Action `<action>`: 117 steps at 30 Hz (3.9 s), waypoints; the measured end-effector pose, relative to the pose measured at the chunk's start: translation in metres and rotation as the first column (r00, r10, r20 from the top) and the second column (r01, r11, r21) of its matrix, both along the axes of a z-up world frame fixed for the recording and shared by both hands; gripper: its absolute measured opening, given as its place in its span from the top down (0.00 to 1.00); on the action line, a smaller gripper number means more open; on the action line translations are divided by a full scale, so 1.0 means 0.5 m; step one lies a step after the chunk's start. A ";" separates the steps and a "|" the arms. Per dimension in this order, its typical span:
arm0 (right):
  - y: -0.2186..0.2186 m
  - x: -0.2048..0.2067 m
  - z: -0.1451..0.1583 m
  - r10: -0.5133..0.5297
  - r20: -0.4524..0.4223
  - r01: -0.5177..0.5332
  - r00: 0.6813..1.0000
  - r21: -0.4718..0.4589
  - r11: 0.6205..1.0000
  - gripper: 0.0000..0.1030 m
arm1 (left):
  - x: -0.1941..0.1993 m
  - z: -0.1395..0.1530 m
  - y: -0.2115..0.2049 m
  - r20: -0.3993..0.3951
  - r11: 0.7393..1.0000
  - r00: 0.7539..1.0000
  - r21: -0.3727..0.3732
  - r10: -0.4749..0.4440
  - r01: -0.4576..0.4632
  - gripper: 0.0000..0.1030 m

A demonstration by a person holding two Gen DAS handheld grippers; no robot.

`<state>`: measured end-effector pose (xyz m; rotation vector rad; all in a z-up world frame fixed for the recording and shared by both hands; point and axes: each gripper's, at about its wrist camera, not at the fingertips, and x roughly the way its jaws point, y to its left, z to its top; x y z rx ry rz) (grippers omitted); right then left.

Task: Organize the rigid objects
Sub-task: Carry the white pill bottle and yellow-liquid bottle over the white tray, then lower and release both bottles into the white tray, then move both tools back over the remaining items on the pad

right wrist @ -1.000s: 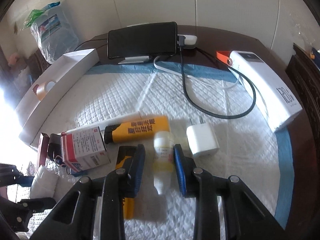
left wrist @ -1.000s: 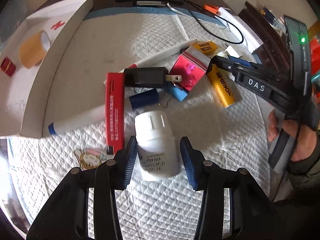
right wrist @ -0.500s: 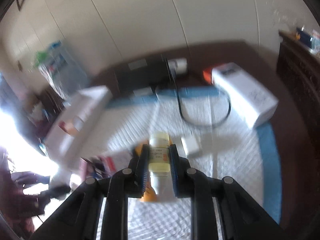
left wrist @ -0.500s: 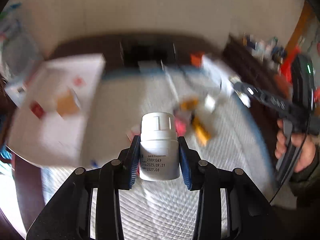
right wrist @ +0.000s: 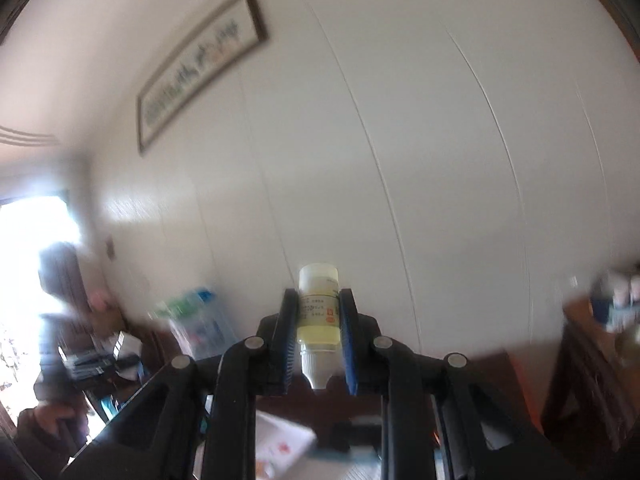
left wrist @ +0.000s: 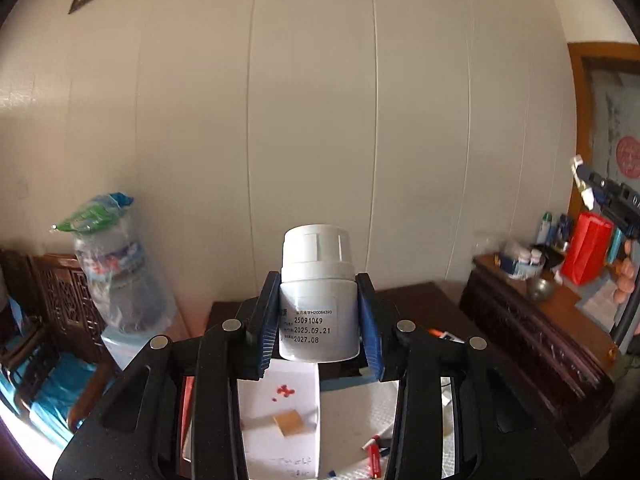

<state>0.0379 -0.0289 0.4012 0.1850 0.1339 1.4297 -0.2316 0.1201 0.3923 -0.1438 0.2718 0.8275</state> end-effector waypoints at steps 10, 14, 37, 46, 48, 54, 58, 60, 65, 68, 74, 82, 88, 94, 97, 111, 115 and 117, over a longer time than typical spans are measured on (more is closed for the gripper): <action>0.067 -0.180 -0.018 0.042 0.014 -0.042 0.999 0.007 0.999 0.82 | -0.145 -0.008 0.054 0.016 0.999 0.999 -0.011 0.032 -0.032 0.65; 0.102 -0.213 -0.029 0.062 -0.023 -0.063 0.998 -0.014 0.998 0.82 | -0.185 -0.031 0.074 -0.002 0.998 0.999 -0.028 0.051 -0.051 0.65; 0.274 -0.272 -0.160 0.130 -0.119 -0.157 0.984 -0.256 0.954 0.82 | -0.197 -0.196 0.198 -0.105 0.977 0.988 -0.166 0.116 -0.133 0.65; 0.344 -0.270 -0.252 0.148 -0.164 -0.202 0.975 -0.389 0.899 0.82 | -0.167 -0.267 0.254 -0.157 0.960 0.979 -0.225 0.131 -0.164 0.65; 0.367 -0.271 -0.279 0.154 -0.181 -0.219 0.971 -0.429 0.876 0.82 | -0.164 -0.288 0.267 -0.170 0.954 0.976 -0.243 0.137 -0.176 0.65; 0.431 -0.285 -0.364 0.163 -0.208 -0.252 0.965 -0.540 0.803 0.82 | -0.158 -0.374 0.314 -0.217 0.920 0.966 -0.329 0.143 -0.211 0.65; 0.472 -0.297 -0.435 0.175 -0.231 -0.283 0.957 -0.617 0.734 0.82 | -0.139 -0.446 0.343 -0.252 0.893 0.961 -0.396 0.118 -0.213 0.65; 0.496 -0.306 -0.484 0.180 -0.246 -0.301 0.952 -0.664 0.685 0.82 | -0.125 -0.481 0.355 -0.269 0.880 0.959 -0.427 0.095 -0.207 0.65; 0.536 -0.330 -0.602 0.196 -0.266 -0.331 0.944 -0.762 0.558 0.82 | -0.081 -0.595 0.379 -0.327 0.827 0.945 -0.521 0.032 -0.209 0.65; 0.547 -0.341 -0.658 0.202 -0.273 -0.338 0.941 -0.802 0.492 0.82 | -0.059 -0.656 0.391 -0.356 0.794 0.934 -0.567 0.002 -0.218 0.65; 0.555 -0.343 -0.697 0.201 -0.262 -0.327 0.944 -0.834 0.445 0.82 | -0.040 -0.709 0.409 -0.373 0.760 0.927 -0.609 -0.019 -0.230 0.65; 0.572 -0.340 -0.707 0.190 -0.200 -0.267 0.961 -0.844 0.465 0.81 | -0.052 -0.721 0.433 -0.406 0.751 0.914 -0.597 0.020 -0.281 0.63; 0.570 -0.347 -0.708 0.176 -0.129 -0.201 0.976 -0.849 0.490 0.05 | -0.065 -0.698 0.417 -0.411 0.817 0.907 -0.489 0.093 -0.305 0.00; 0.553 -0.357 -0.680 0.184 -0.075 -0.165 0.980 -0.823 0.543 0.00 | -0.092 -0.662 0.406 -0.383 0.815 0.913 -0.477 0.143 -0.328 0.00; 0.545 -0.358 -0.669 0.174 -0.071 -0.157 0.982 -0.816 0.556 0.00 | -0.102 -0.639 0.392 -0.372 0.823 0.915 -0.462 0.158 -0.330 0.00; 0.457 -0.388 -0.594 0.153 -0.031 -0.124 0.988 -0.749 0.651 0.00 | -0.137 -0.536 0.274 -0.321 0.867 0.926 -0.383 0.198 -0.318 0.00; 0.430 -0.386 -0.581 0.135 -0.037 -0.120 0.990 -0.721 0.682 0.00 | -0.143 -0.518 0.236 -0.301 0.883 0.935 -0.364 0.190 -0.297 0.00; 0.416 -0.381 -0.579 0.116 -0.035 -0.107 0.993 -0.707 0.699 0.00 | -0.137 -0.516 0.220 -0.300 0.889 0.937 -0.358 0.179 -0.285 0.00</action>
